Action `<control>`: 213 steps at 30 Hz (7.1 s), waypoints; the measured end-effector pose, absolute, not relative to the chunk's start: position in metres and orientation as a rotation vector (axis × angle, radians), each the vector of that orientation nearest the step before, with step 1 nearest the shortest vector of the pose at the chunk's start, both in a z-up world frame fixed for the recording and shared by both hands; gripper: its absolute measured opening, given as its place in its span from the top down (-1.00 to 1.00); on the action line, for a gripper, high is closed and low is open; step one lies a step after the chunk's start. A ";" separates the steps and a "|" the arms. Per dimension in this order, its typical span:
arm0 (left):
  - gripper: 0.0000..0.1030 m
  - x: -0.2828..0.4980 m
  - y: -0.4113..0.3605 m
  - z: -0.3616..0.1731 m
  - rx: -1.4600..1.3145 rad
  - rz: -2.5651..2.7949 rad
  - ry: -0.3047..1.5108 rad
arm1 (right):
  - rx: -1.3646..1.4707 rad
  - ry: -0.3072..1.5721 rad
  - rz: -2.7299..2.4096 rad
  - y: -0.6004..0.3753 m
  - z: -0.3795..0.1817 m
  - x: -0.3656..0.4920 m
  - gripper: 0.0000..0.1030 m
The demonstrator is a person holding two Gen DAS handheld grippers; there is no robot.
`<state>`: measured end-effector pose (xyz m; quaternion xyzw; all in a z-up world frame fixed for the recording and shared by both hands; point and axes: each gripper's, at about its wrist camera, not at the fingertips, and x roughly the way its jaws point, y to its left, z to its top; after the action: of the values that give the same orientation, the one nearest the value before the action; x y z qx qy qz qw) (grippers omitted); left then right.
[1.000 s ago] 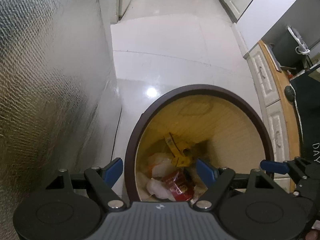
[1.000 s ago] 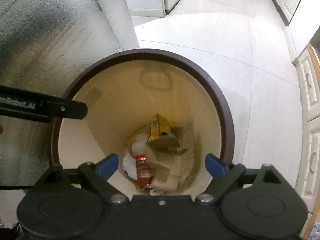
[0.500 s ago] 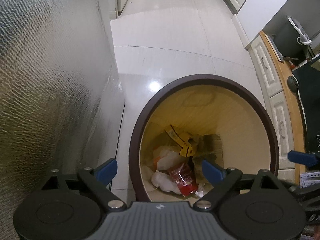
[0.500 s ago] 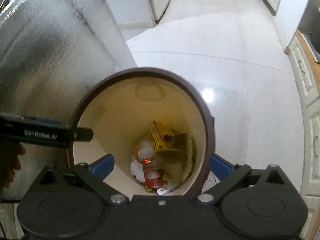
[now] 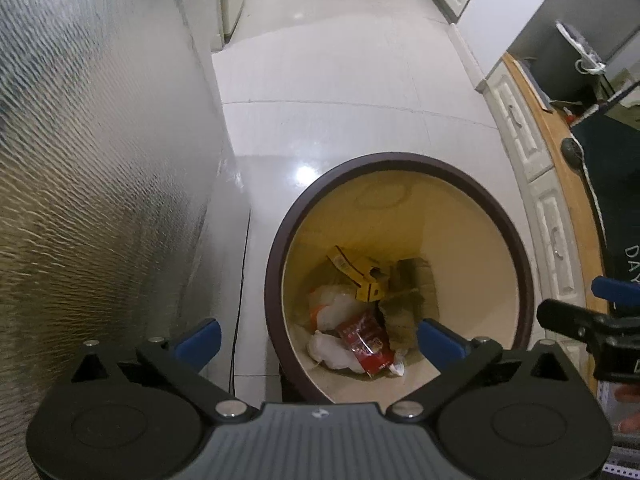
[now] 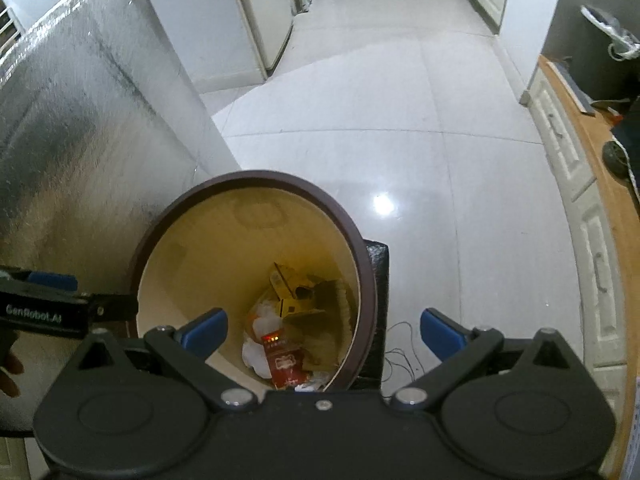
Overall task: Collect trash
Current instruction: 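Move both open tools away from the bin back toward the table, then grasp the crushed blue can with the left tool while the right tool grasps the teal cap, then carry the blue can and teal cap over the trash bin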
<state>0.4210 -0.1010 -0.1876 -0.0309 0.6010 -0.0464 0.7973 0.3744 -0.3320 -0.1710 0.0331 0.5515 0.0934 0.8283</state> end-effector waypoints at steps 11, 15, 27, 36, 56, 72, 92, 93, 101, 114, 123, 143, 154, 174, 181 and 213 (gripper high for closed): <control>-1.00 0.401 -0.108 -0.132 -0.023 -0.153 1.253 | 0.086 1.155 0.140 -0.342 -0.120 0.349 -1.00; -1.00 0.396 -0.111 -0.104 -0.003 -0.172 1.228 | 0.078 1.150 0.136 -0.345 -0.096 0.340 -1.00; -1.00 0.376 -0.112 -0.029 0.032 -0.220 1.190 | 0.107 1.112 0.117 -0.348 -0.024 0.317 -1.00; -1.00 0.362 -0.101 0.015 0.018 -0.236 1.150 | 0.102 1.088 0.083 -0.350 0.016 0.303 -1.00; -1.00 0.317 0.027 0.136 -0.100 -0.025 0.869 | 0.002 0.876 0.257 -0.253 0.118 0.321 -1.00; -1.00 0.308 0.199 0.157 -0.223 0.256 0.721 | -0.071 0.739 0.469 -0.092 0.146 0.370 -1.00; -1.00 0.411 0.407 0.035 -0.846 0.172 0.736 | -0.153 0.820 0.647 0.048 0.109 0.435 -1.00; -1.00 0.413 0.411 0.027 -0.886 0.174 0.737 | -0.140 0.827 0.670 0.054 0.108 0.438 -1.00; -0.98 0.409 0.410 -0.007 -1.092 0.126 0.673 | -0.022 0.937 0.791 0.107 0.089 0.463 -0.29; -0.91 0.408 0.371 0.011 -1.147 -0.060 0.638 | 0.077 1.050 0.810 0.154 0.057 0.483 0.29; -0.41 0.450 0.361 0.023 -1.042 -0.002 0.860 | 0.047 1.058 0.829 0.161 0.045 0.485 0.57; 0.45 0.447 0.346 0.008 -0.944 0.122 0.945 | -0.089 0.890 0.722 0.123 0.044 0.505 0.38; 0.45 0.414 0.337 0.028 -0.807 0.226 0.937 | -0.328 0.775 0.703 0.126 0.021 0.531 -0.26; 0.45 0.405 0.303 0.063 -0.495 0.348 0.929 | -0.308 0.885 0.803 0.140 0.018 0.499 0.04; 0.45 0.396 0.289 0.073 -0.400 0.349 0.921 | -0.248 0.896 0.778 0.118 0.038 0.478 0.04; 0.45 0.345 0.193 0.109 -0.219 0.182 0.852 | -0.158 0.829 0.553 0.006 0.107 0.388 0.04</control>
<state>0.3447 0.1928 0.1090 -0.1060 0.4120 0.0880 0.9007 0.3885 0.0062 0.1067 -0.0755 0.3972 0.2650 0.8754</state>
